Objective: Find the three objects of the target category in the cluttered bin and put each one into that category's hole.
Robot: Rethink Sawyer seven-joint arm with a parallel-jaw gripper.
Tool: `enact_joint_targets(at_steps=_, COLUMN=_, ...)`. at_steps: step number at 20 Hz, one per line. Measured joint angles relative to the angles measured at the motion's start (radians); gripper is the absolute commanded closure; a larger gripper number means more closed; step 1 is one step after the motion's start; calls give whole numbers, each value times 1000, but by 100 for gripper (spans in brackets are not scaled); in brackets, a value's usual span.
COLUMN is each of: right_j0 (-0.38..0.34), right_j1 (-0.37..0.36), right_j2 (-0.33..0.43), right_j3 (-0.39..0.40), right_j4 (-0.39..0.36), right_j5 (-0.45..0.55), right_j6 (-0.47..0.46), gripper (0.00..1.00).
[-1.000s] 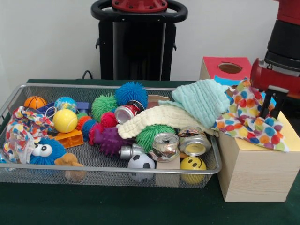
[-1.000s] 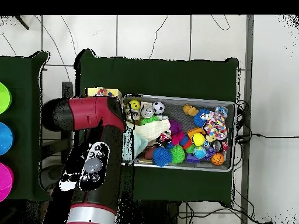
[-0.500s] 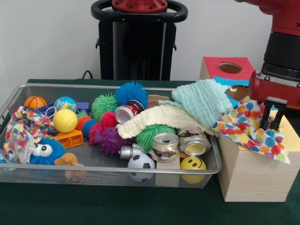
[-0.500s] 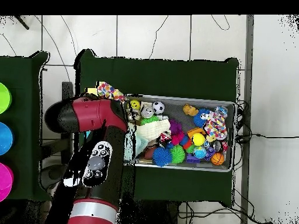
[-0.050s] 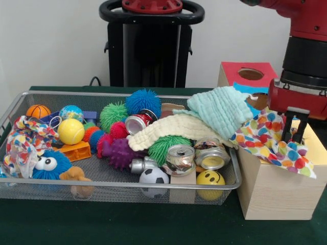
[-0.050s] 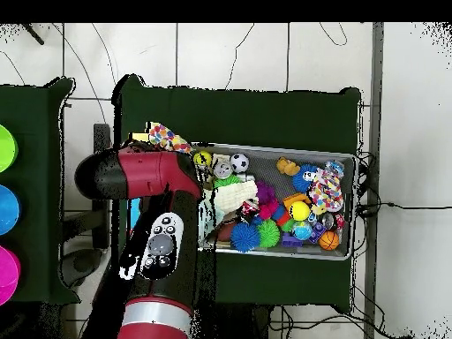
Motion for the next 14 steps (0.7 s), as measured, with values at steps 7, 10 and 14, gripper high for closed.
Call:
enact_joint_targets(at_steps=7, right_j0=-67, right_j1=-43, right_j2=71, right_j3=69, right_j4=12, right_j5=0, right_j6=0, gripper=100)
enact_joint_targets(at_steps=10, right_j0=-89, right_j1=-59, right_j2=97, right_j3=97, right_j4=12, right_j5=0, right_j6=0, gripper=100)
enact_joint_targets(at_steps=14, right_j0=-112, right_j1=-71, right_j2=126, right_j3=121, right_j4=12, right_j5=-1, right_j6=0, gripper=100)
